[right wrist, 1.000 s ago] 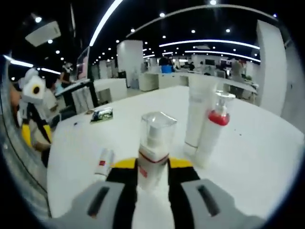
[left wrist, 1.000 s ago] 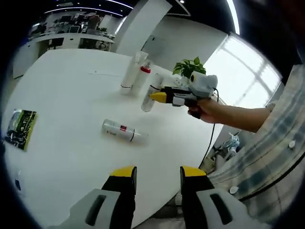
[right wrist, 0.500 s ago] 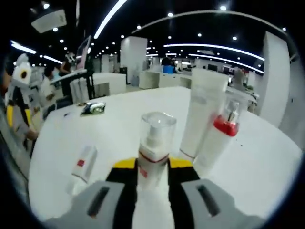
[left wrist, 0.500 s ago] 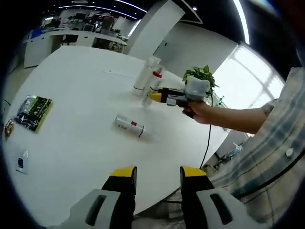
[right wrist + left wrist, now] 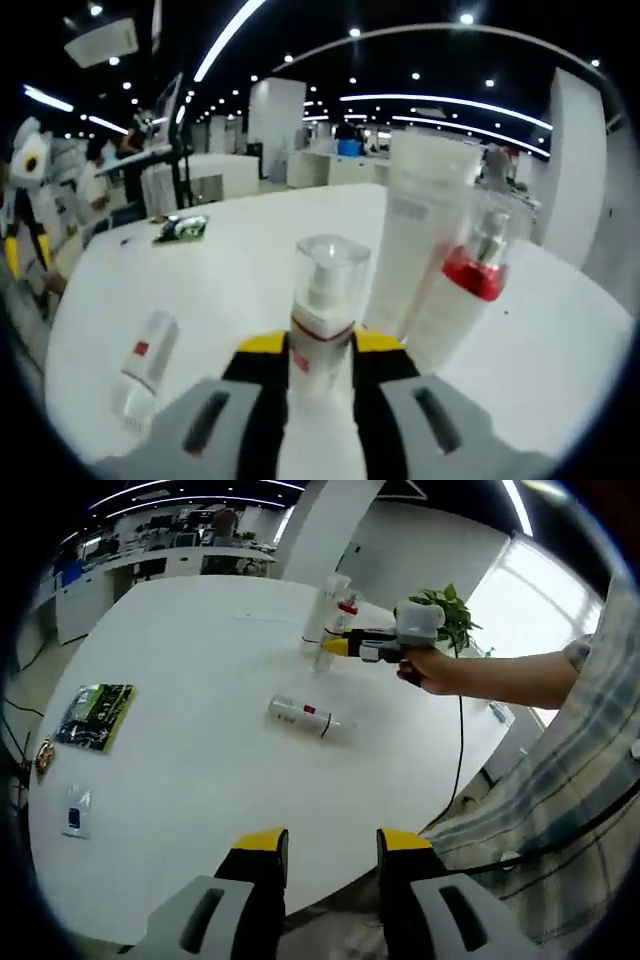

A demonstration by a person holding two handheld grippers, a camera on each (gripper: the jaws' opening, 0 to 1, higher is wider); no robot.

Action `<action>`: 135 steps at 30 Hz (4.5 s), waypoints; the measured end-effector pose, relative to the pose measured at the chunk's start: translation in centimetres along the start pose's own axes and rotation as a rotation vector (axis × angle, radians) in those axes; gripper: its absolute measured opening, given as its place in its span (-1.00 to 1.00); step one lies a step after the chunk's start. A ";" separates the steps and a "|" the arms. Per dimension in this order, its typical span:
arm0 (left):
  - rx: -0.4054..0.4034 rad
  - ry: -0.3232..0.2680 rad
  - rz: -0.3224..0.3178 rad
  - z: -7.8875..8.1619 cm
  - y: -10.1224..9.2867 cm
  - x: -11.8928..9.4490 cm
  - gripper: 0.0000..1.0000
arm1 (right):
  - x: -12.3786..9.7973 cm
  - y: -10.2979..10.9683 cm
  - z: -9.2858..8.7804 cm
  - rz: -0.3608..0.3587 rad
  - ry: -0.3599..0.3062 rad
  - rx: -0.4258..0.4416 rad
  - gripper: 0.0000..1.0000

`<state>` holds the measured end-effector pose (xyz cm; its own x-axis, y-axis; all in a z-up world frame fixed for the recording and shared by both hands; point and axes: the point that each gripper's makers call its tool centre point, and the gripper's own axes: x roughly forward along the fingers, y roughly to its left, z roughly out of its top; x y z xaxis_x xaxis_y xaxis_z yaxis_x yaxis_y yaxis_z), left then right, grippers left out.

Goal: Arrange the skincare products in the storage area until every visible bottle or jar stands upright without overlapping.

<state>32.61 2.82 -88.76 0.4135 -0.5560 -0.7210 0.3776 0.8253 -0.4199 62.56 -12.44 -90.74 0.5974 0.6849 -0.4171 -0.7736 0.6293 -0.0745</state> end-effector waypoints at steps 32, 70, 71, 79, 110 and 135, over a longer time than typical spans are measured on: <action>-0.035 -0.016 -0.018 -0.5 -1.9 1.5 -0.29 | 1.7 -1.0 -1.5 0.004 0.061 -0.019 -0.57; -0.007 0.009 -0.002 -1.6 -1.8 0.4 -0.31 | 1.8 -2.4 -1.8 -0.095 0.119 0.108 -0.59; -0.008 0.010 -0.001 -1.7 -1.8 0.3 -0.31 | 1.9 -2.5 -1.8 -0.098 0.121 0.111 -0.59; -0.010 0.027 -0.006 -2.4 -1.8 0.1 -0.31 | 1.2 -2.4 -2.1 -0.111 0.109 0.175 -0.48; -0.001 0.030 -0.022 -2.5 -1.1 0.3 -0.32 | -1.7 -1.3 -1.7 -0.135 0.040 0.408 -0.54; -0.033 -0.070 -0.085 -0.2 2.0 0.3 -0.31 | -4.2 14.6 -5.5 0.128 0.350 0.304 -0.01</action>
<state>33.30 4.28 -89.93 0.4387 -0.6288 -0.6420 0.3872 0.7769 -0.4965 47.58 -8.11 -95.04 0.3536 0.6321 -0.6895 -0.7081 0.6626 0.2443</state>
